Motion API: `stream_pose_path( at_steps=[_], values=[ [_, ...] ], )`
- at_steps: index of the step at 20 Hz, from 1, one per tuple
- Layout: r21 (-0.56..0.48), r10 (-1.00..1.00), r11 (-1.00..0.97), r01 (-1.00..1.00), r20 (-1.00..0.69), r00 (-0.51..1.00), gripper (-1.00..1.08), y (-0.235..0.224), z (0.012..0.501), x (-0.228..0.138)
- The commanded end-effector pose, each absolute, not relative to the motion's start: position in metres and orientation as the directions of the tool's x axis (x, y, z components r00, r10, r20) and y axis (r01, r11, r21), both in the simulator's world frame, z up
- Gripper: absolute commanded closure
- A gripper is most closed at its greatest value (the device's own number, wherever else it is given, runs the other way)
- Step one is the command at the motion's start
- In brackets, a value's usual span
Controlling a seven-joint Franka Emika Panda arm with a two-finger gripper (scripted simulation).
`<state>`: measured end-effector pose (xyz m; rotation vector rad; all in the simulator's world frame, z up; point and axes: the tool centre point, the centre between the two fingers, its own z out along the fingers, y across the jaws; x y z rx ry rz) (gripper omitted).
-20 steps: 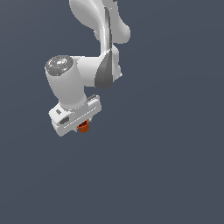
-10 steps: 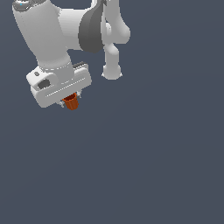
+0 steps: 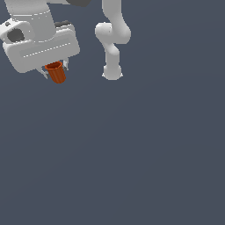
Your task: Pick up the object and move it to a goal position.
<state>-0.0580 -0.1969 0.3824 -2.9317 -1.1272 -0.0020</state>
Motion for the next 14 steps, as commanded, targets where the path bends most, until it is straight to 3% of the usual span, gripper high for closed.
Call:
stream_pose_path(
  at_steps=[1, 14],
  values=[
    [-0.001, 0.67, -0.742, 0.67, 0.001, 0.742, 1.08, -0.204, 0.403, -0.067],
    [0.0, 0.67, -0.742, 0.67, 0.0, 0.742, 1.08, -0.22, 0.447, -0.082]
  ],
)
